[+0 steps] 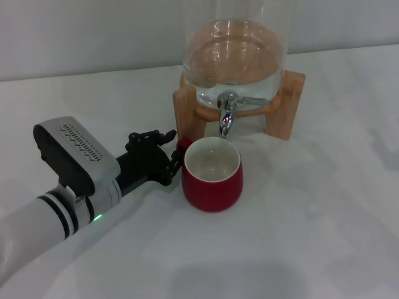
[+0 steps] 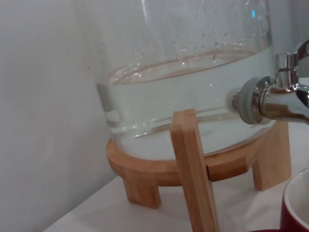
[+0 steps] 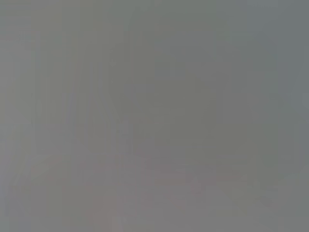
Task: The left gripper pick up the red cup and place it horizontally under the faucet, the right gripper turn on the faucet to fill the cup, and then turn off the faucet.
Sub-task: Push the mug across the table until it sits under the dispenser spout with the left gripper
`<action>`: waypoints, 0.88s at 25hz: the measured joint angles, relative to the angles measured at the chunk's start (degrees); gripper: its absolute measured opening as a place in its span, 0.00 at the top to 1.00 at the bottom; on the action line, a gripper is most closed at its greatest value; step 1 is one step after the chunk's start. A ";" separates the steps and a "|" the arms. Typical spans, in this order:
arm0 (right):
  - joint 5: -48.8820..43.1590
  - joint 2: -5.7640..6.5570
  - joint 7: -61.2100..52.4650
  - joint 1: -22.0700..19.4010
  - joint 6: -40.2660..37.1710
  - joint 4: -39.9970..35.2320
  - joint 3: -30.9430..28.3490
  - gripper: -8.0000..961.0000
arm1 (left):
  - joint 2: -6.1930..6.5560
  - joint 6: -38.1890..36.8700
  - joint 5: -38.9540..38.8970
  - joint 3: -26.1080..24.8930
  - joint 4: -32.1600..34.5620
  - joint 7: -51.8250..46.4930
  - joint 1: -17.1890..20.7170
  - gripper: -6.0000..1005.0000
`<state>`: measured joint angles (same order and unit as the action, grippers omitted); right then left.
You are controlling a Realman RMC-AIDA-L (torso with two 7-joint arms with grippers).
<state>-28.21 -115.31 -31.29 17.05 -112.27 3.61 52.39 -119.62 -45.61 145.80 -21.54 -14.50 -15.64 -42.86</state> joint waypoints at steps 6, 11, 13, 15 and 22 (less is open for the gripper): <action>0.00 0.00 0.00 0.00 0.09 0.00 -0.06 0.21 | 0.00 0.00 -0.15 0.00 -0.01 0.00 -0.03 0.66; 0.00 0.00 0.00 0.00 0.13 0.00 -0.10 0.21 | 0.00 0.02 -0.31 0.00 -0.32 0.09 -0.03 0.63; 0.00 0.00 0.00 0.00 0.13 -0.02 -0.10 0.21 | 0.00 0.34 -0.32 0.01 -0.44 0.09 -0.07 0.61; 0.00 0.00 -0.02 0.00 0.13 -0.04 -0.10 0.21 | 0.00 0.63 -0.32 0.01 -0.48 0.09 -0.11 0.56; 0.00 0.00 -0.10 0.00 0.13 -0.09 -0.10 0.21 | 0.00 0.72 -0.36 0.01 -0.79 0.39 0.21 0.52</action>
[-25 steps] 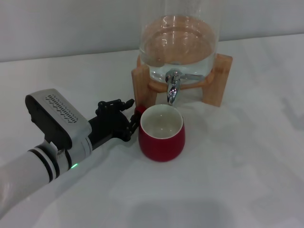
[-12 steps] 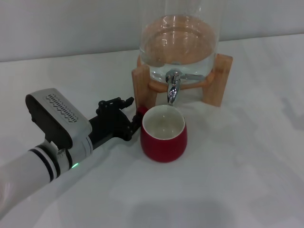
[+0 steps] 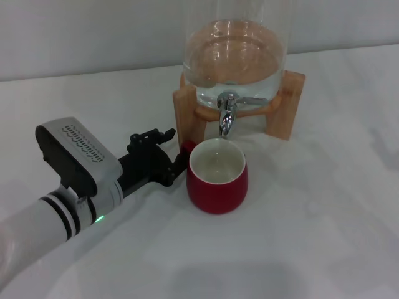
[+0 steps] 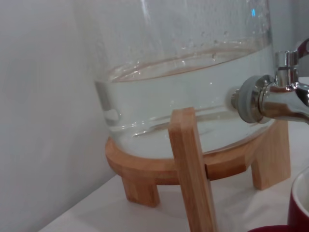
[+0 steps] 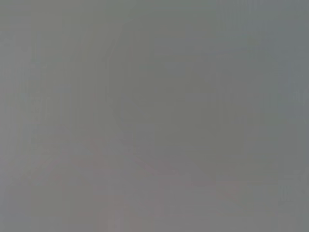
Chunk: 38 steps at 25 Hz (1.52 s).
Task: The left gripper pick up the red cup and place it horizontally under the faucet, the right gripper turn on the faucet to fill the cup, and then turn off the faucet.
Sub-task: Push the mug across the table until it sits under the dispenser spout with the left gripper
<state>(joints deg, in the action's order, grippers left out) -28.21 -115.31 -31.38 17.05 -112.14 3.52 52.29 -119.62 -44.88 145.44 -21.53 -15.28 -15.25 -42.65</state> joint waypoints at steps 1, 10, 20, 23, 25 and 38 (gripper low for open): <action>0.00 0.00 0.00 0.00 0.00 0.00 0.01 0.21 | 0.00 0.01 0.00 -0.01 -0.11 0.04 0.10 0.52; 0.00 0.00 -0.04 0.02 -0.06 -0.11 0.18 0.22 | 0.00 0.07 0.51 -1.30 -0.38 0.37 0.86 0.52; 0.00 0.00 -0.15 0.16 0.03 -0.46 0.26 0.22 | 0.00 -0.26 0.55 -1.41 -0.45 1.45 1.34 0.52; 0.00 0.00 -0.15 0.17 0.07 -0.46 0.30 0.22 | 0.00 -0.55 0.56 -1.41 -0.46 1.71 1.34 0.52; 0.00 0.00 -0.12 0.18 0.08 -0.46 0.36 0.22 | 0.00 -0.65 0.56 -1.41 -0.61 1.94 1.34 0.52; 0.00 0.00 -0.17 0.18 0.09 -0.44 0.41 0.22 | 0.00 -0.32 0.26 -1.49 -2.70 4.84 2.85 0.52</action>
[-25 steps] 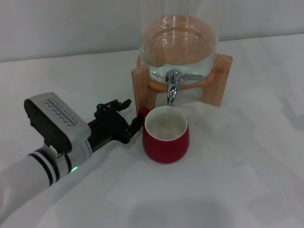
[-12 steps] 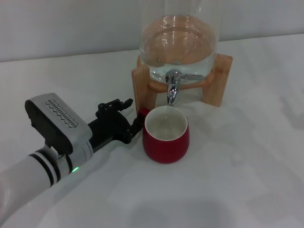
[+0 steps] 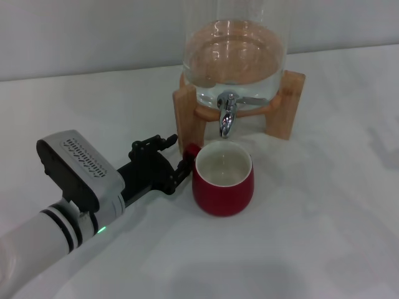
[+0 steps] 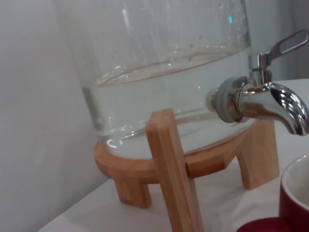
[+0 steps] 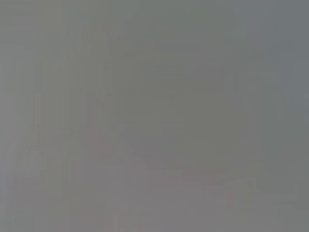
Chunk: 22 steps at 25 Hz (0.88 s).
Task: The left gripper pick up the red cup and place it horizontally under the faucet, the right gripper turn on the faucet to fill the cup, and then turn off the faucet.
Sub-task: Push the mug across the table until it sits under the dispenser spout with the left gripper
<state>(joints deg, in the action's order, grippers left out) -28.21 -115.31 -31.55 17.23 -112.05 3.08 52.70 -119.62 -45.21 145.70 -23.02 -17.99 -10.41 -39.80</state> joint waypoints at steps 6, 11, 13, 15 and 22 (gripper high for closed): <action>0.00 0.00 0.00 0.02 0.00 0.00 0.09 0.22 | 0.00 -0.07 0.06 -0.85 -0.15 0.39 0.56 0.52; 0.00 0.00 0.01 0.18 0.04 0.00 0.13 0.22 | 0.00 -0.16 0.23 -1.37 -0.25 0.67 0.74 0.52; 0.00 0.00 0.02 0.18 0.06 0.00 0.13 0.22 | 0.00 -0.07 0.25 -1.38 -0.27 0.75 0.81 0.52; 0.00 0.00 0.03 0.18 0.08 0.00 0.13 0.22 | 0.00 -0.02 0.26 -1.40 -0.28 0.83 0.89 0.52; 0.00 0.00 0.15 0.34 0.17 0.00 0.12 0.22 | 0.00 -0.04 0.34 -1.27 -0.29 1.23 0.99 0.52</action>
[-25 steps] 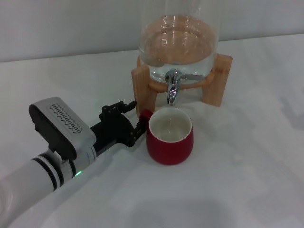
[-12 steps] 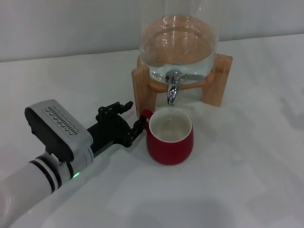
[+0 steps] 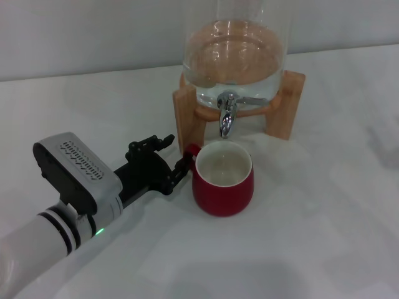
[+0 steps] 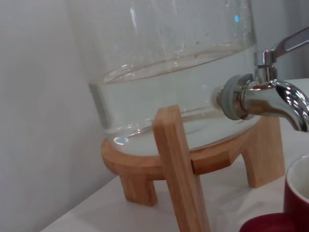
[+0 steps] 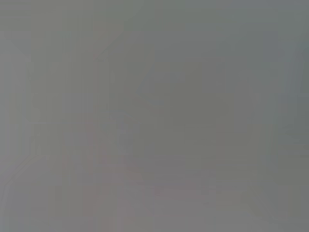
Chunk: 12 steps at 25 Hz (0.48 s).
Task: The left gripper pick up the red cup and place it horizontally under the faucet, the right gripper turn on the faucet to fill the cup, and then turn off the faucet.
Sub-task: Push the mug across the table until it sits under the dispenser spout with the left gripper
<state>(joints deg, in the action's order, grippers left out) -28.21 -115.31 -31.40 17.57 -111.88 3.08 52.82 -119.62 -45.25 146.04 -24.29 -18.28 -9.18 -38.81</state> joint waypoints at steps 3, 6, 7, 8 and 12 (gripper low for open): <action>0.00 0.00 0.05 0.11 0.01 0.00 0.00 0.22 | 0.00 -0.10 0.05 0.14 0.00 0.03 0.01 0.52; 0.00 0.00 0.05 0.22 0.01 0.00 0.00 0.22 | 0.00 -0.14 0.12 0.27 0.00 0.09 0.01 0.52; 0.00 0.00 0.06 0.24 0.01 0.00 0.00 0.22 | 0.00 -0.15 0.18 0.29 0.00 0.11 0.00 0.52; 0.00 0.00 0.06 0.25 0.01 0.00 0.00 0.22 | 0.00 -0.19 0.40 0.27 0.00 0.11 0.01 0.52; 0.00 0.00 0.08 0.29 0.18 0.00 0.00 0.22 | 0.00 -0.13 1.28 -0.03 -0.42 0.13 0.18 0.52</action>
<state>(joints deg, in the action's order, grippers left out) -28.21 -115.31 -31.32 17.85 -111.70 3.07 52.82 -119.62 -45.38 147.32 -24.32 -18.71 -9.05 -38.63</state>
